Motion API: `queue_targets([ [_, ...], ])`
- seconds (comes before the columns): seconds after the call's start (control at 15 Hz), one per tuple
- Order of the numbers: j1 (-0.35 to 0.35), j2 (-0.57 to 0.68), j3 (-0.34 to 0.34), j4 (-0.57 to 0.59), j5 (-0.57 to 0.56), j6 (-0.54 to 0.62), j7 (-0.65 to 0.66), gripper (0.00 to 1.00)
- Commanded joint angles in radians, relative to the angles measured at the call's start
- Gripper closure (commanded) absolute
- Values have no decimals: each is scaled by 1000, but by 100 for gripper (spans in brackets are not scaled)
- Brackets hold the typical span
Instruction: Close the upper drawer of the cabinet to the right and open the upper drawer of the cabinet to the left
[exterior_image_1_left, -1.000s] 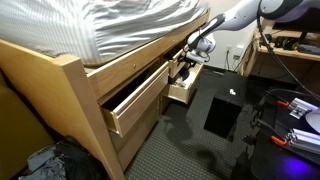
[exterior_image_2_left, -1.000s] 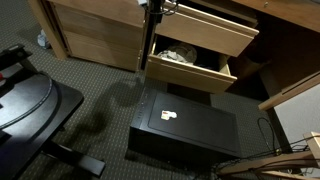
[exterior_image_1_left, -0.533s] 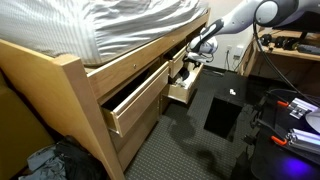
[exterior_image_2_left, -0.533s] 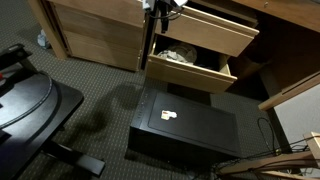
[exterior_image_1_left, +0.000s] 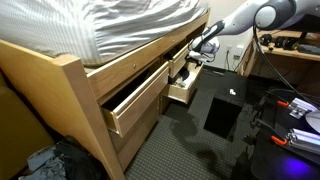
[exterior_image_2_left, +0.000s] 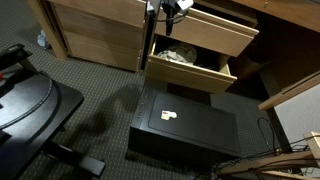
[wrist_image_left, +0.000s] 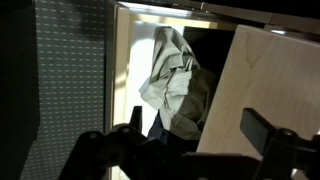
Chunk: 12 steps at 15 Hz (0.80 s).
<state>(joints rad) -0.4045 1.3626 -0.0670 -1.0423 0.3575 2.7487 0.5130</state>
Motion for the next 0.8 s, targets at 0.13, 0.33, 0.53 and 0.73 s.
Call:
queue_targets([
  [0.13, -90, 55, 234, 60, 8, 209, -289, 0],
  [0.33, -134, 94, 377, 117, -1, 267, -393, 0],
  [0.53, -126, 67, 363, 82, -1, 253, -363, 0],
  [0.73, -130, 78, 375, 102, -1, 253, -366, 0],
])
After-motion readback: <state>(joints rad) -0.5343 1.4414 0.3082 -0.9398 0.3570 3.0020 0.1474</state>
